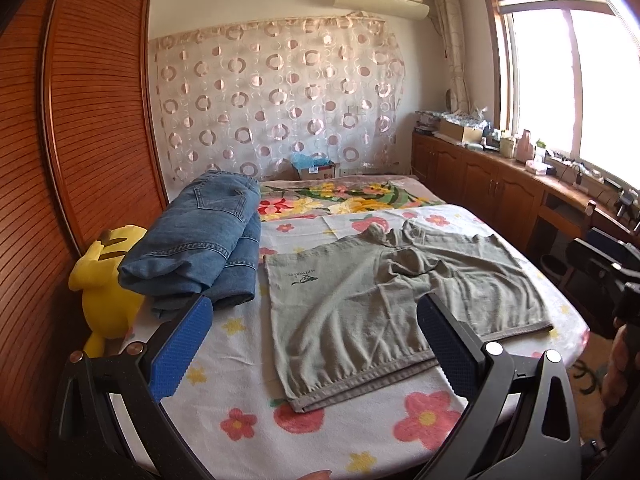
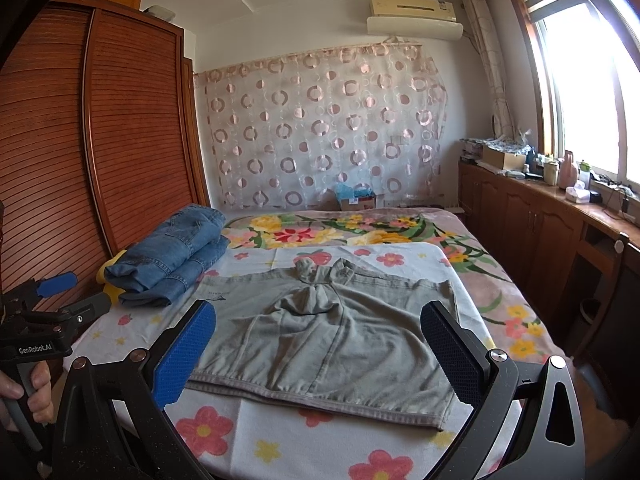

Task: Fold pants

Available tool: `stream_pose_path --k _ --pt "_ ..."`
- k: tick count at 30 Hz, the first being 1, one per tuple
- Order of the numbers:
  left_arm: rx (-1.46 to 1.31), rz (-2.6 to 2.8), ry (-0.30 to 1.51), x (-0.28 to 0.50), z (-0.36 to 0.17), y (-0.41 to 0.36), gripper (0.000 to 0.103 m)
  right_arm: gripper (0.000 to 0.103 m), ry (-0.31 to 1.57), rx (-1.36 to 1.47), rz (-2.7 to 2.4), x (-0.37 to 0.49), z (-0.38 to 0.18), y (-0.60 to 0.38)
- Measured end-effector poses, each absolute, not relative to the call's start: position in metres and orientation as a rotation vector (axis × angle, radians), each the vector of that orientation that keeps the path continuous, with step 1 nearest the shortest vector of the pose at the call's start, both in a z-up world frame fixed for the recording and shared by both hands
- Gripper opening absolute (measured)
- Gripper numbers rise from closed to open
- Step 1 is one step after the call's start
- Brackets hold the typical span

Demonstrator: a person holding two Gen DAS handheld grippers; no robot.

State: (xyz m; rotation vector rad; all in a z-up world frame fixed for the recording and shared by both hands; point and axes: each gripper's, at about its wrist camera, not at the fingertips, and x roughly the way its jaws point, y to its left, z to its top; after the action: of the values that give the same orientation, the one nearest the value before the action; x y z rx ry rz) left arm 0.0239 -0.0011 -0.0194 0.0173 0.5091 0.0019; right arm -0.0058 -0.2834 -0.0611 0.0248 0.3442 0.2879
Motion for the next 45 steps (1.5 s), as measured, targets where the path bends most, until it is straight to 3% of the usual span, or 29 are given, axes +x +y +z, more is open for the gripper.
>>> stream_pose_path --k 28,33,39,45 --pt "0.068 -0.162 0.615 0.101 -0.063 -0.014 0.102 0.102 0.382 -0.064 0.207 0.03 -0.063 -0.292" --pt "0.067 -0.187 0.665 0.12 -0.081 -0.022 0.102 0.097 0.438 -0.064 0.192 0.049 -0.068 -0.298" --pt "0.068 -0.198 0.741 0.143 -0.106 -0.028 0.102 0.082 0.522 -0.052 0.18 0.083 -0.069 -0.31" --pt "0.005 -0.234 0.774 0.149 -0.114 -0.025 0.102 0.055 0.64 -0.021 0.2 0.125 -0.068 -0.319"
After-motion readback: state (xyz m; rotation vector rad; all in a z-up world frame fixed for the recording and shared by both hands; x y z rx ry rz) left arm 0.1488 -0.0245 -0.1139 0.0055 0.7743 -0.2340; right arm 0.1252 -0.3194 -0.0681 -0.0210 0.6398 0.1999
